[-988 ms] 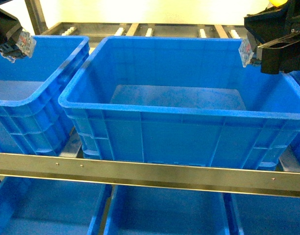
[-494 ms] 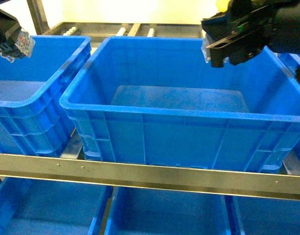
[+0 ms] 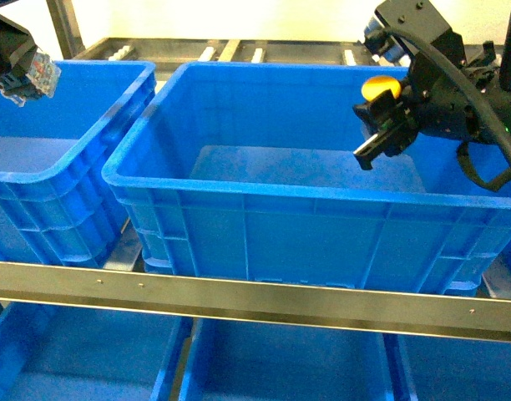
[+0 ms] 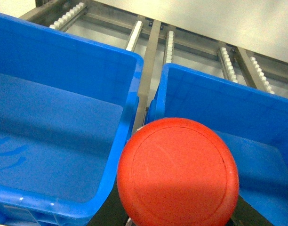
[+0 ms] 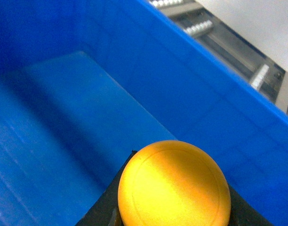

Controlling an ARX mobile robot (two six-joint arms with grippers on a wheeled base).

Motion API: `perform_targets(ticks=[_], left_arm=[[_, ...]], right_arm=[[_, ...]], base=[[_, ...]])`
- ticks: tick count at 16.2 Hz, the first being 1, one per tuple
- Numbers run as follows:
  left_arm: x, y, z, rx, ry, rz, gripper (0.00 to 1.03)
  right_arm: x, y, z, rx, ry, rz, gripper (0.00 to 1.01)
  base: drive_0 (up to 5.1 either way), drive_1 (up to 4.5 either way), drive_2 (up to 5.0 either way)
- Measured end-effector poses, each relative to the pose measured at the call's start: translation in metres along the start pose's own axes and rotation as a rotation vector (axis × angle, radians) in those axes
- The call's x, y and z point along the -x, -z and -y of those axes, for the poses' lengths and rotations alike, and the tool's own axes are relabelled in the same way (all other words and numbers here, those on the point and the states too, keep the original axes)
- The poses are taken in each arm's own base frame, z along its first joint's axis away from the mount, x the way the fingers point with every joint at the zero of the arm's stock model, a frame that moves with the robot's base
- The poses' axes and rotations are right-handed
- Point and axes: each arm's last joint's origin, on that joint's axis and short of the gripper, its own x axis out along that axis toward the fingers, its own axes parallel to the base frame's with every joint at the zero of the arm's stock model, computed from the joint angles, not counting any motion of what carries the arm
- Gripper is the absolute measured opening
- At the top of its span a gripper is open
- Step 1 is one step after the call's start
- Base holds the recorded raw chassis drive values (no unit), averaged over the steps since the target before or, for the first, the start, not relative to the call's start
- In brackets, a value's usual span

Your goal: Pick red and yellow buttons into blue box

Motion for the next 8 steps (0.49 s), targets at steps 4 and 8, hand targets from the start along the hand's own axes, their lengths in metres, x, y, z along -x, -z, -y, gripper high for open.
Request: perform_targets(ticks=[4, 8], left_arm=[[0.0, 0.0, 0.0, 0.0, -0.001, 0.0, 0.24], [0.0, 0.0, 0.0, 0.0, -0.001, 0.0, 0.24]], right_arm=[[-0.0004, 0.0048, 0.0087, 0.003, 0.039, -0.019, 0.29], [-0.0005, 0.0046, 0.0086, 0.006, 0.038, -0.018, 0.77]], base=[[0.0, 0.0, 0.0], [0.0, 0.0, 0.0]])
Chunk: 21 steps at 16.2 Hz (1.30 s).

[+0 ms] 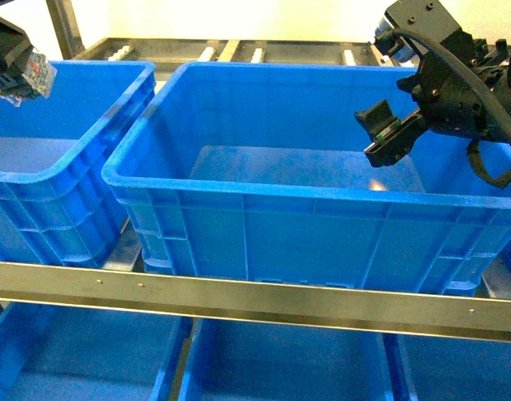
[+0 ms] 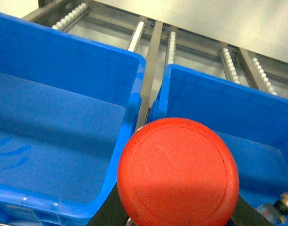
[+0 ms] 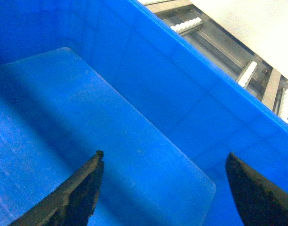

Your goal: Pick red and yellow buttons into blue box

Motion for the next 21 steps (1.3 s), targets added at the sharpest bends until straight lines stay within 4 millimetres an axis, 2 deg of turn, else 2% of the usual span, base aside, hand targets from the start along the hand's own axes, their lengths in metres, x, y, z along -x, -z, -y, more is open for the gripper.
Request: perform_targets(ticks=[2, 3, 5, 6, 9, 11, 12, 14, 21], left_arm=[[0.0, 0.0, 0.0, 0.0, 0.0, 0.0, 0.24], [0.0, 0.0, 0.0, 0.0, 0.0, 0.0, 0.24], [-0.002, 0.0, 0.001, -0.001, 0.006, 0.001, 0.24], [-0.013, -0.002, 0.007, -0.001, 0.034, 0.008, 0.24], [-0.027, -0.006, 0.015, -0.011, 0.057, 0.006, 0.24], [-0.056, -0.003, 0.039, -0.037, 0.151, -0.026, 0.24], [-0.081, 0.008, 0.061, -0.054, 0.217, -0.085, 0.24], [-0.111, 0.044, 0.08, -0.085, 0.228, -0.201, 0.24], [-0.112, 0.046, 0.083, -0.099, 0.237, -0.215, 0.26]], right_arm=[[0.0, 0.0, 0.0, 0.0, 0.0, 0.0, 1.0], [0.0, 0.0, 0.0, 0.0, 0.0, 0.0, 0.97], [0.0, 0.0, 0.0, 0.0, 0.0, 0.0, 0.98], [0.0, 0.0, 0.0, 0.0, 0.0, 0.001, 0.98], [0.0, 0.0, 0.0, 0.0, 0.0, 0.001, 0.98], [0.0, 0.0, 0.0, 0.0, 0.0, 0.001, 0.98], [0.0, 0.0, 0.0, 0.0, 0.0, 0.001, 0.98], [0.0, 0.0, 0.0, 0.0, 0.0, 0.001, 0.98], [0.0, 0.0, 0.0, 0.0, 0.0, 0.001, 0.98]], base=[[0.0, 0.0, 0.0], [0.0, 0.0, 0.0], [0.0, 0.0, 0.0], [0.0, 0.0, 0.0], [0.0, 0.0, 0.0], [0.0, 0.0, 0.0], [0.0, 0.0, 0.0], [0.0, 0.0, 0.0], [0.0, 0.0, 0.0]])
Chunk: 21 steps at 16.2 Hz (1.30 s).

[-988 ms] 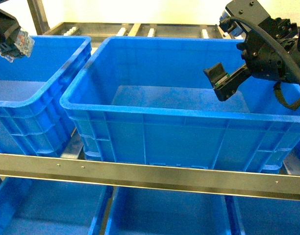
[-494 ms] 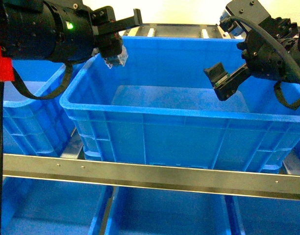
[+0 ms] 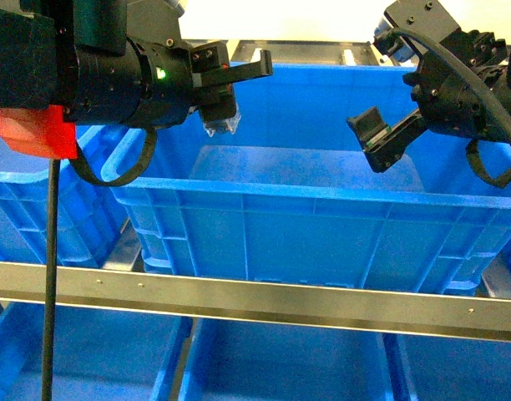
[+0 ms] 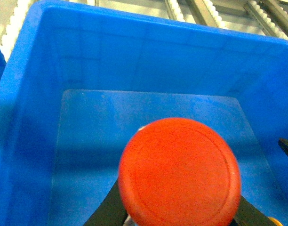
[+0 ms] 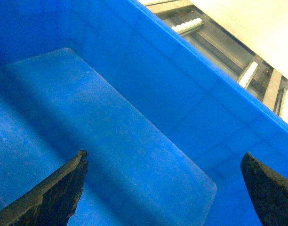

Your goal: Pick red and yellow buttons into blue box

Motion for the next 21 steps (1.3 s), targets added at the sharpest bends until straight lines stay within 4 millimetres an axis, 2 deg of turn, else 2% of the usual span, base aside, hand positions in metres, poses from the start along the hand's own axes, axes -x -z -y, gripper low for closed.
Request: perform_targets(ticks=[2, 8, 9, 20, 21], left_arm=[[-0.0002, -0.0008, 0.0001, -0.002, 0.0, 0.003, 0.32], [-0.0003, -0.0018, -0.0003, -0.004, -0.002, 0.006, 1.0], [-0.0003, -0.0018, -0.0003, -0.004, -0.002, 0.007, 0.97], [-0.0004, -0.0019, -0.0005, -0.004, -0.002, 0.007, 0.98], [0.001, -0.0033, 0.0001, -0.037, -0.044, 0.13, 0.93]], right_arm=[[0.0, 0.0, 0.0, 0.0, 0.0, 0.0, 0.98], [0.0, -0.0001, -0.0001, 0.0, 0.0, 0.0, 0.98], [0.0, 0.0, 0.0, 0.0, 0.0, 0.0, 0.98], [0.0, -0.0001, 0.0001, 0.0, 0.001, 0.001, 0.98], [0.0039, -0.0033, -0.0018, -0.05, 0.162, 0.045, 0.9]], base=[[0.0, 0.0, 0.0], [0.0, 0.0, 0.0], [0.0, 0.0, 0.0], [0.0, 0.0, 0.0], [0.0, 0.0, 0.0]])
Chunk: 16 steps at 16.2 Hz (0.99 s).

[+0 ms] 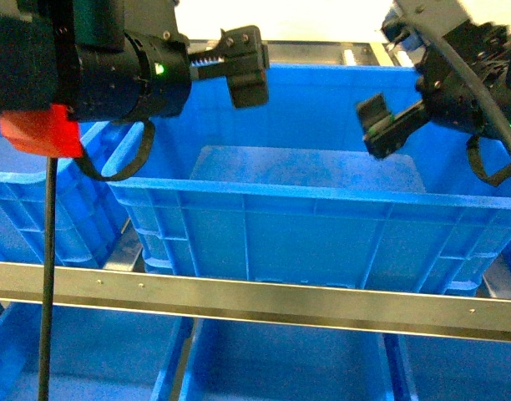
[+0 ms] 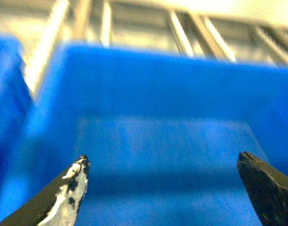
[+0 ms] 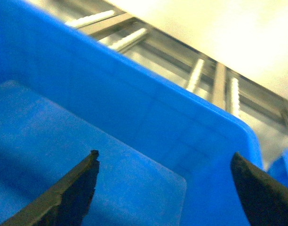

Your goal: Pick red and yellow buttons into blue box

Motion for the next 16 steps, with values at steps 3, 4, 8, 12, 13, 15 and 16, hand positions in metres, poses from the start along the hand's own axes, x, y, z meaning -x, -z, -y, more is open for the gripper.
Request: perform_targets(ticks=[3, 4, 8, 12, 13, 15, 16], left_arm=[[0.059, 0.011, -0.04, -0.126, -0.197, 0.19, 0.58], [0.079, 0.01, -0.051, -0.133, -0.22, 0.215, 0.47], [0.137, 0.033, -0.069, -0.158, -0.198, 0.169, 0.02], [0.178, 0.045, -0.08, -0.158, -0.194, 0.205, 0.02], [0.187, 0.054, -0.083, -0.158, -0.2, 0.16, 0.02], [0.202, 0.056, -0.085, -0.157, -0.204, 0.166, 0.02], [0.209, 0.052, -0.085, -0.157, -0.203, 0.191, 0.02]], right_arm=[[0.07, 0.008, 0.014, -0.341, 0.301, 0.039, 0.55], [0.091, 0.011, 0.018, -0.383, 0.33, 0.074, 0.44], [0.157, 0.035, 0.001, -0.427, 0.286, 0.001, 0.02], [0.205, 0.035, -0.002, -0.435, 0.289, 0.009, 0.02], [0.215, 0.036, -0.003, -0.435, 0.291, 0.003, 0.02], [0.233, 0.039, 0.003, -0.435, 0.3, 0.012, 0.02], [0.242, 0.038, 0.002, -0.435, 0.306, 0.013, 0.02]], base=[[0.0, 0.0, 0.0], [0.0, 0.0, 0.0], [0.0, 0.0, 0.0], [0.0, 0.0, 0.0], [0.0, 0.0, 0.0], [0.0, 0.0, 0.0], [0.0, 0.0, 0.0]])
